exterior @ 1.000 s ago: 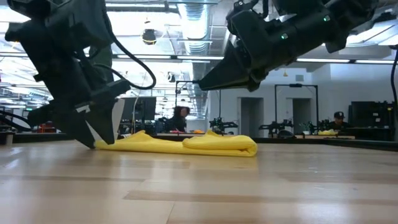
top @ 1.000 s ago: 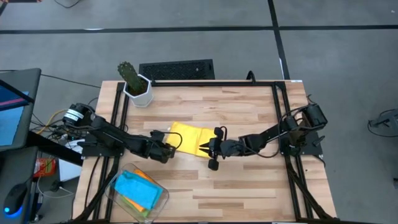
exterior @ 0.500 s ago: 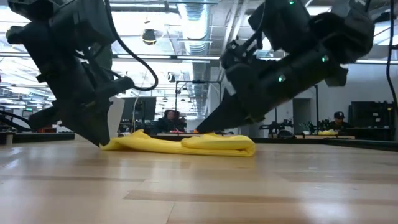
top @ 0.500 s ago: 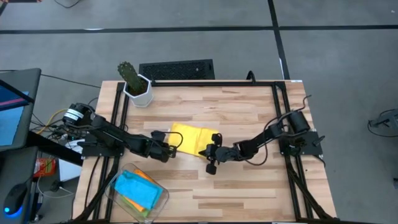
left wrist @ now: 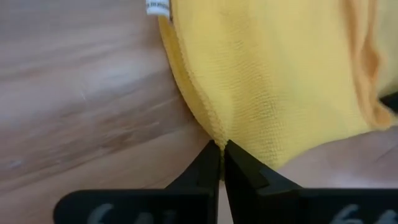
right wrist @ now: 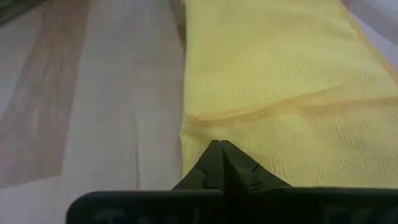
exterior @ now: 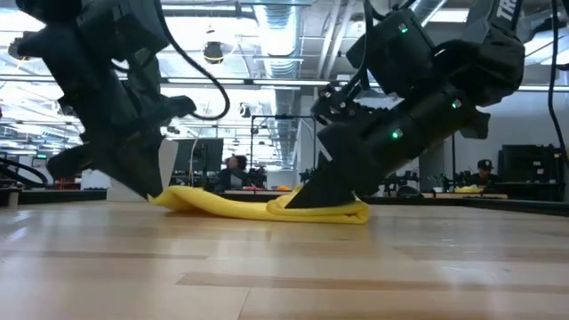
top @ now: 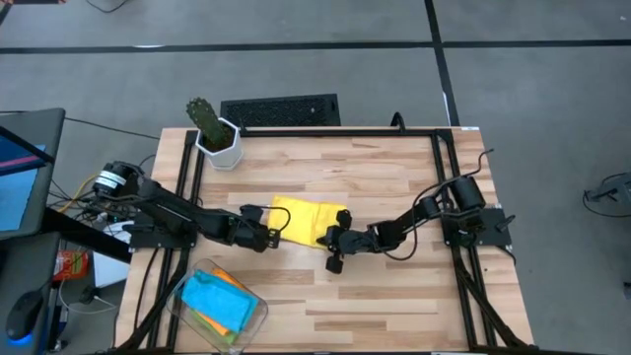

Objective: Fold microfiber towels
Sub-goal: Fold the yellow microfiber towel

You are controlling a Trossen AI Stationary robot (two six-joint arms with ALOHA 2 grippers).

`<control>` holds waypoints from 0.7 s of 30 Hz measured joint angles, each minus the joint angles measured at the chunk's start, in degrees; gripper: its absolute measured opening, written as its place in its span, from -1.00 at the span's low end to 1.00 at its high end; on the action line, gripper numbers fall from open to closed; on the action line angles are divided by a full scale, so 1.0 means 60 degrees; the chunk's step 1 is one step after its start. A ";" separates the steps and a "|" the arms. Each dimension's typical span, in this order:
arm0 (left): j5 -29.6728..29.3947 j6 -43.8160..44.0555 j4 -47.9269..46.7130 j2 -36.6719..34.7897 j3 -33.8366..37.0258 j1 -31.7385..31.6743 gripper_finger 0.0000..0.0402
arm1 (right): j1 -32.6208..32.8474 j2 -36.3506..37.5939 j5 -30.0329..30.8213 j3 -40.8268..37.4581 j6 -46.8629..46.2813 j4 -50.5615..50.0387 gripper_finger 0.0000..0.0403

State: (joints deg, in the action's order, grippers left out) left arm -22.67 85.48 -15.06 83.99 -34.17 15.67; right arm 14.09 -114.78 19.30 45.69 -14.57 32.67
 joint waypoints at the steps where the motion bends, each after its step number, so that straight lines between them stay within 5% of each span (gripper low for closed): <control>1: 0.0006 -0.0085 -0.0094 -0.0171 0.0000 -0.0051 -0.98 | 0.0010 0.0005 -0.0025 0.0000 0.0000 0.0004 -0.93; 10: -0.0059 -0.0283 -0.0417 -0.1193 -0.0011 -0.0415 -0.99 | 0.0273 0.1558 0.0065 0.0000 0.0932 -0.0259 -0.83; 21: 0.0297 -0.1388 0.1457 -0.1258 -0.0073 -0.0806 -0.99 | 0.0266 0.2534 0.0599 -0.0015 0.0118 -0.2980 -0.90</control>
State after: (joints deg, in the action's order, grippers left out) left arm -20.89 77.15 -6.32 76.44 -34.61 10.83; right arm 15.68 -99.58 22.90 45.60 -13.86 14.79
